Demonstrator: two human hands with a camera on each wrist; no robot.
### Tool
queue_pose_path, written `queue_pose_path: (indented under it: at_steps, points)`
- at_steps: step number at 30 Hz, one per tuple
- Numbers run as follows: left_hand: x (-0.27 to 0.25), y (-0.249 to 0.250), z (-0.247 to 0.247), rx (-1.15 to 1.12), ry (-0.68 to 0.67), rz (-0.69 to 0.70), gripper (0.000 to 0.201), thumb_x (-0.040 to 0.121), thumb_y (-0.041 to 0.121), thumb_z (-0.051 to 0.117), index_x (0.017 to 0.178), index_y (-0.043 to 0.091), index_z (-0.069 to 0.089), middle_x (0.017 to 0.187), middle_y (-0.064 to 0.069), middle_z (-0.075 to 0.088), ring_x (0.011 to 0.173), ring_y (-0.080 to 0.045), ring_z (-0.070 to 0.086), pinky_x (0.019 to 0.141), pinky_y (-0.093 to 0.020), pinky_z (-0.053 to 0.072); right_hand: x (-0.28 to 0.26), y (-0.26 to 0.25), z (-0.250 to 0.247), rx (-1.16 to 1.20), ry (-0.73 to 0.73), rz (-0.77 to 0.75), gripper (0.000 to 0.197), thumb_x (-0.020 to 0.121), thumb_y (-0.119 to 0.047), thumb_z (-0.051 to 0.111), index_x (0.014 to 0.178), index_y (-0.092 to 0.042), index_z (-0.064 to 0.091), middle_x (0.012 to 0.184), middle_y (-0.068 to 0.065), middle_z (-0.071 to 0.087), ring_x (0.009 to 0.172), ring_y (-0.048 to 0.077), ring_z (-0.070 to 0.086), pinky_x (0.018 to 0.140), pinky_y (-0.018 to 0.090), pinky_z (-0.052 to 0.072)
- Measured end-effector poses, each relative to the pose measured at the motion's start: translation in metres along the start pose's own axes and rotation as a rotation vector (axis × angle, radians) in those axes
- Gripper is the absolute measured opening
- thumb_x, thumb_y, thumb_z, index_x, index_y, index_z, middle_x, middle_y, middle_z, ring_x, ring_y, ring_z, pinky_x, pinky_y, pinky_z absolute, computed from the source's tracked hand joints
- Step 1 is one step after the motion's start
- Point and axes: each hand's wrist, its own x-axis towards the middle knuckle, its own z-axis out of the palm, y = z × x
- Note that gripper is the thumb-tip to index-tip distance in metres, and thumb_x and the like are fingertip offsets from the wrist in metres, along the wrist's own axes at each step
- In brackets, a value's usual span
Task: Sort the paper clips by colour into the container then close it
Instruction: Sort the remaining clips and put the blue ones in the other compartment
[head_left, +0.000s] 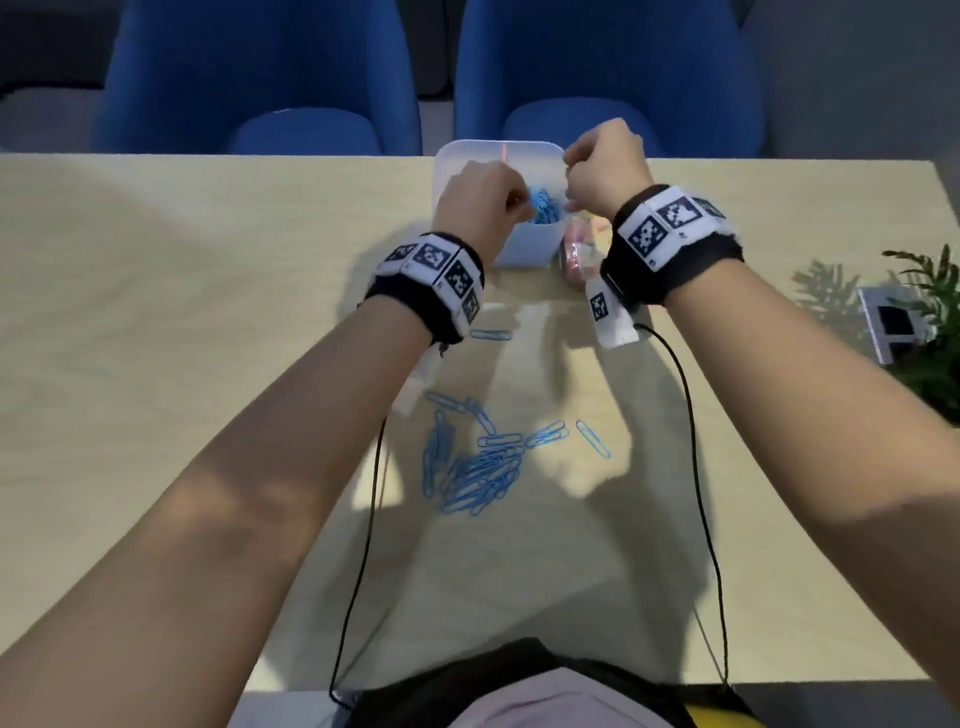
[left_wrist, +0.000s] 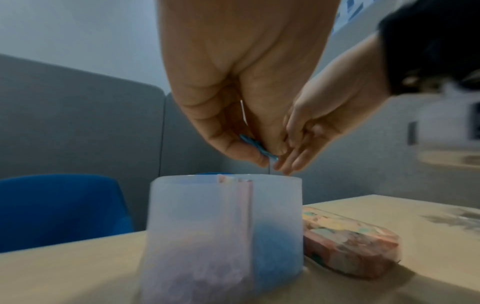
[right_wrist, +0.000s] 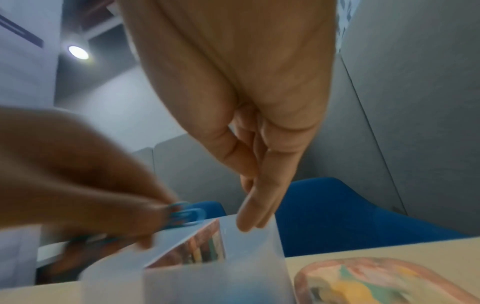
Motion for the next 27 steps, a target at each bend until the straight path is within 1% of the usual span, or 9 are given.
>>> queue_pose_path:
  at_steps: [4, 6, 9, 12, 15, 17, 20, 23, 27]
  points:
    - [0.029, 0.014, 0.013, 0.111, -0.055, 0.040, 0.020, 0.091, 0.023, 0.052, 0.099, 0.010, 0.065, 0.105, -0.015, 0.063, 0.108, -0.031, 0.055, 0.088, -0.036, 0.040, -0.050, 0.025, -0.012, 0.232, -0.010, 0.020, 0.025, 0.079, 0.001, 0.039, 0.069, -0.015, 0.056, 0.067, 0.007, 0.057, 0.056, 0.026, 0.064, 0.059, 0.037, 0.058]
    - [0.034, 0.016, 0.015, 0.138, -0.072, 0.080, 0.028, 0.091, 0.030, 0.054, 0.107, 0.008, 0.061, 0.113, -0.015, 0.060, 0.116, -0.030, 0.049, 0.093, -0.036, 0.036, -0.076, 0.039, -0.012, 0.316, -0.079, 0.049, 0.027, 0.084, 0.006, 0.034, 0.075, -0.010, 0.053, 0.062, 0.007, 0.053, 0.039, 0.013, 0.055, 0.045, 0.028, 0.052]
    - [0.021, 0.015, 0.008, 0.104, -0.011, 0.150, 0.037, 0.090, 0.034, 0.055, 0.115, 0.007, 0.060, 0.123, -0.015, 0.055, 0.118, -0.030, 0.045, 0.095, -0.037, 0.038, -0.103, 0.074, -0.003, 0.259, -0.116, 0.061, 0.030, 0.085, 0.004, 0.037, 0.068, -0.015, 0.053, 0.066, 0.007, 0.057, 0.032, 0.003, 0.051, 0.039, 0.024, 0.049]
    - [-0.013, 0.000, 0.011, 0.007, 0.031, 0.272, 0.021, 0.090, 0.019, 0.050, 0.095, 0.005, 0.064, 0.105, -0.019, 0.058, 0.099, -0.033, 0.054, 0.081, -0.047, 0.046, -0.127, 0.113, 0.008, 0.131, -0.144, 0.080, 0.031, 0.081, 0.006, 0.042, 0.062, -0.015, 0.054, 0.069, 0.010, 0.061, 0.043, 0.011, 0.055, 0.049, 0.029, 0.051]
    - [-0.052, -0.029, 0.036, 0.055, -0.150, 0.248, 0.023, 0.089, 0.016, 0.047, 0.098, 0.004, 0.064, 0.104, -0.021, 0.059, 0.095, -0.035, 0.058, 0.083, -0.044, 0.047, -0.155, 0.137, 0.011, -0.110, -0.184, 0.074, 0.018, 0.076, 0.000, 0.048, 0.076, -0.008, 0.064, 0.072, 0.008, 0.065, 0.072, 0.025, 0.060, 0.074, 0.032, 0.047]
    - [-0.073, -0.044, 0.052, 0.129, -0.232, 0.225, 0.025, 0.089, 0.017, 0.051, 0.105, 0.003, 0.064, 0.111, -0.020, 0.059, 0.104, -0.032, 0.054, 0.090, -0.041, 0.044, -0.171, 0.144, 0.016, -0.164, -0.209, 0.081, 0.016, 0.076, -0.002, 0.050, 0.080, -0.010, 0.062, 0.077, 0.010, 0.066, 0.082, 0.031, 0.061, 0.070, 0.030, 0.041]
    - [-0.093, -0.053, 0.069, 0.240, -0.321, 0.289, 0.040, 0.082, 0.032, 0.043, 0.099, 0.003, 0.066, 0.101, -0.017, 0.065, 0.098, -0.028, 0.056, 0.086, -0.035, 0.039, -0.185, 0.148, 0.031, -0.147, -0.191, 0.044, 0.013, 0.075, -0.002, 0.051, 0.081, -0.010, 0.058, 0.083, 0.013, 0.064, 0.086, 0.033, 0.059, 0.067, 0.030, 0.033]
    - [-0.105, -0.054, 0.070, 0.286, -0.369, 0.329, 0.052, 0.081, 0.041, 0.034, 0.105, 0.006, 0.063, 0.104, -0.016, 0.064, 0.091, -0.035, 0.061, 0.082, -0.040, 0.052, -0.192, 0.140, 0.048, -0.127, -0.181, -0.034, 0.017, 0.076, 0.000, 0.050, 0.088, -0.005, 0.060, 0.094, 0.017, 0.063, 0.091, 0.034, 0.058, 0.075, 0.031, 0.037]
    - [-0.136, -0.054, 0.073, 0.378, -0.312, 0.517, 0.042, 0.080, 0.039, 0.041, 0.096, 0.010, 0.067, 0.092, -0.009, 0.067, 0.075, -0.026, 0.064, 0.070, -0.030, 0.055, -0.203, 0.120, 0.069, -0.141, -0.267, -0.128, 0.019, 0.085, -0.004, 0.047, 0.100, -0.003, 0.059, 0.103, 0.016, 0.059, 0.095, 0.031, 0.056, 0.083, 0.034, 0.042]
